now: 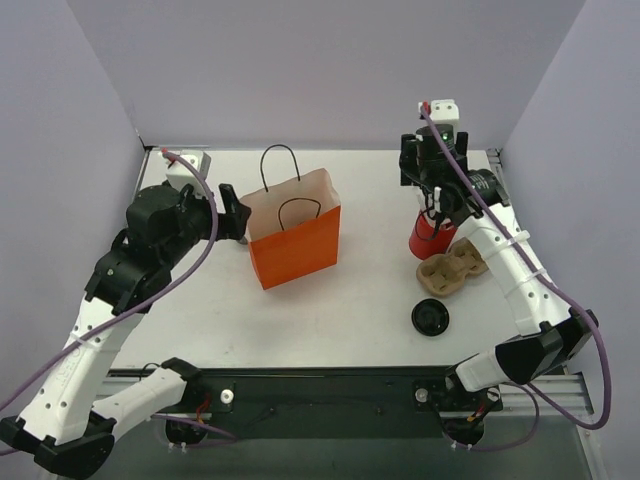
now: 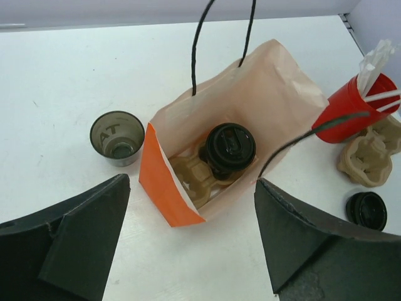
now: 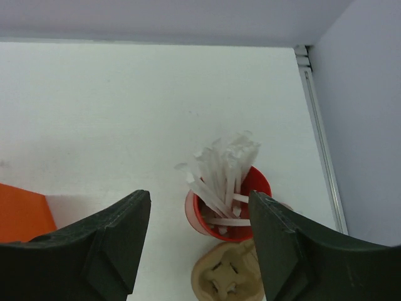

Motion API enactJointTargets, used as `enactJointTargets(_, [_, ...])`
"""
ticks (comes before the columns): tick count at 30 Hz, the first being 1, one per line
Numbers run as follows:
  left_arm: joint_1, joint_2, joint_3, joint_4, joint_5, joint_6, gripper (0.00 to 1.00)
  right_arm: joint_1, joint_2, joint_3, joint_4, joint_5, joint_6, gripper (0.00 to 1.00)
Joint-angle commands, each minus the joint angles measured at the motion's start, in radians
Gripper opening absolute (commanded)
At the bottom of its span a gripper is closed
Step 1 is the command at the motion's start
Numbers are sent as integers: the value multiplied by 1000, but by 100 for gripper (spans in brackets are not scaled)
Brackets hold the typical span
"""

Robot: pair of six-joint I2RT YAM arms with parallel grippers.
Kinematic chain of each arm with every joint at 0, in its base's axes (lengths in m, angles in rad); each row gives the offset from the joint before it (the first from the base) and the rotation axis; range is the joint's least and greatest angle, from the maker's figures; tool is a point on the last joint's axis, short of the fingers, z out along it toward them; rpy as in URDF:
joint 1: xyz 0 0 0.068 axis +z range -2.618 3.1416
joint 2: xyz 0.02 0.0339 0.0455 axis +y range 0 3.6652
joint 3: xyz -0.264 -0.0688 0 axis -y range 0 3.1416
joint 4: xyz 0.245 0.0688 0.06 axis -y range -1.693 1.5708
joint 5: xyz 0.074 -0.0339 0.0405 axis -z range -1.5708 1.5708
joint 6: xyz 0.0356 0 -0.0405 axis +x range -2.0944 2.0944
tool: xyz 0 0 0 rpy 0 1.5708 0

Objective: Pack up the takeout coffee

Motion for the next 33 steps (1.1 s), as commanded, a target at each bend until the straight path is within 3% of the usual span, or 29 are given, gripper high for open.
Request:
enactJointTargets(1, [3,-92,15,-70,39,25,93,-105,-34,-35,-135,-30,150,59])
enactJointTargets(4, [3,-177,-38,-83,39,5,94,-189,-67,-93,-145,0,223,54])
enactJointTargets(10, [3,-237,-26,-195,-29,28,95,-318,-89,-166,-141,54,303,54])
enactJointTargets(13, [1,-245,-24,-224,-43,31,95,-359,-95,-198,-141,5,331,52])
enactJointTargets(20, [3,-245,-35,-241,-47,27,96,-378,-86,-241,-141,-35,388,42])
enactJointTargets(33, [3,-239,-49,-203,-35,24,96,-395,-15,-247,-119,-70,397,38])
